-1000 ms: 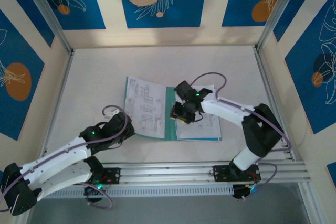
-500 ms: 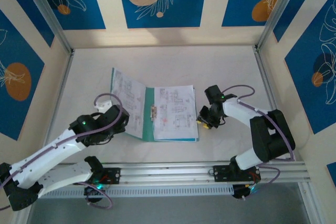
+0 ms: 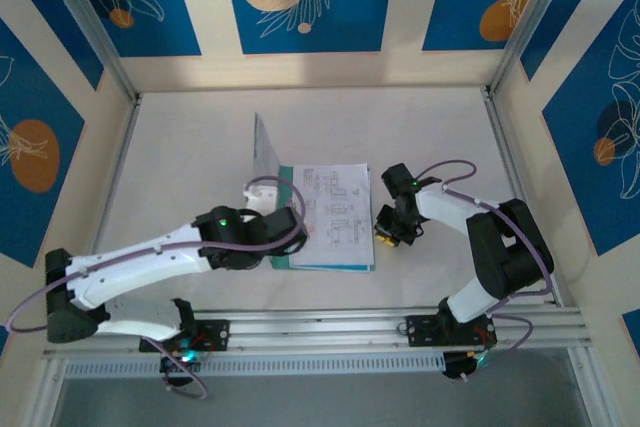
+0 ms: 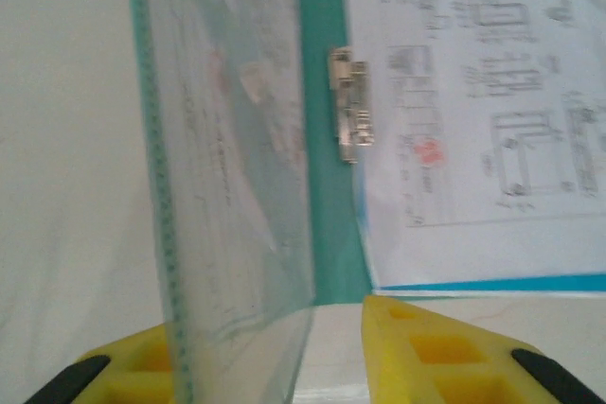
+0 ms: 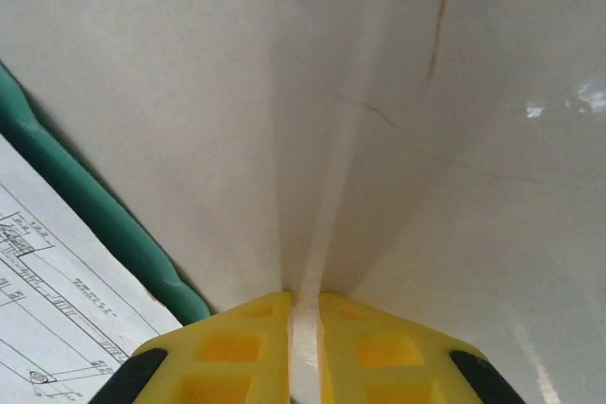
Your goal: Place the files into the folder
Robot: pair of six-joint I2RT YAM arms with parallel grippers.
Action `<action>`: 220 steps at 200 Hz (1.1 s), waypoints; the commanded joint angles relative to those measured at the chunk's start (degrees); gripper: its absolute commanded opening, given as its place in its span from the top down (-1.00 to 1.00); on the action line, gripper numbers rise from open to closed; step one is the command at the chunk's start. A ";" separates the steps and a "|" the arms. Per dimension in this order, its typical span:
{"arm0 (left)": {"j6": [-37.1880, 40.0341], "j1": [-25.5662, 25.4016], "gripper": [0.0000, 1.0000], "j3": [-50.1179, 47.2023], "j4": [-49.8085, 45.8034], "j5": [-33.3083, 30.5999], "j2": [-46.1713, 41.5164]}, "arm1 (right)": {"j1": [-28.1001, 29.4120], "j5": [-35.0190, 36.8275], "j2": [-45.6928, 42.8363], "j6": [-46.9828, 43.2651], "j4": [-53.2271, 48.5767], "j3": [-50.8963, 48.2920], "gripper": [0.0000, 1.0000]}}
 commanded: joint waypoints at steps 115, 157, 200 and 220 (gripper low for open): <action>-2.93 -7.70 -0.45 -6.32 52.86 20.63 20.90 | -4.50 9.37 -18.36 1.29 -9.88 -4.77 0.55; -4.97 -6.88 -0.53 -9.53 56.71 22.69 20.47 | -8.20 10.19 -28.73 -1.35 -14.42 -5.33 0.38; -3.65 -3.13 -1.00 -13.72 51.96 21.38 10.34 | -8.37 6.51 -29.49 -7.22 -14.06 -2.28 -0.94; 0.43 0.86 -1.00 -19.24 53.49 21.00 0.65 | -8.33 6.00 -32.39 -9.97 -13.30 -0.22 -0.99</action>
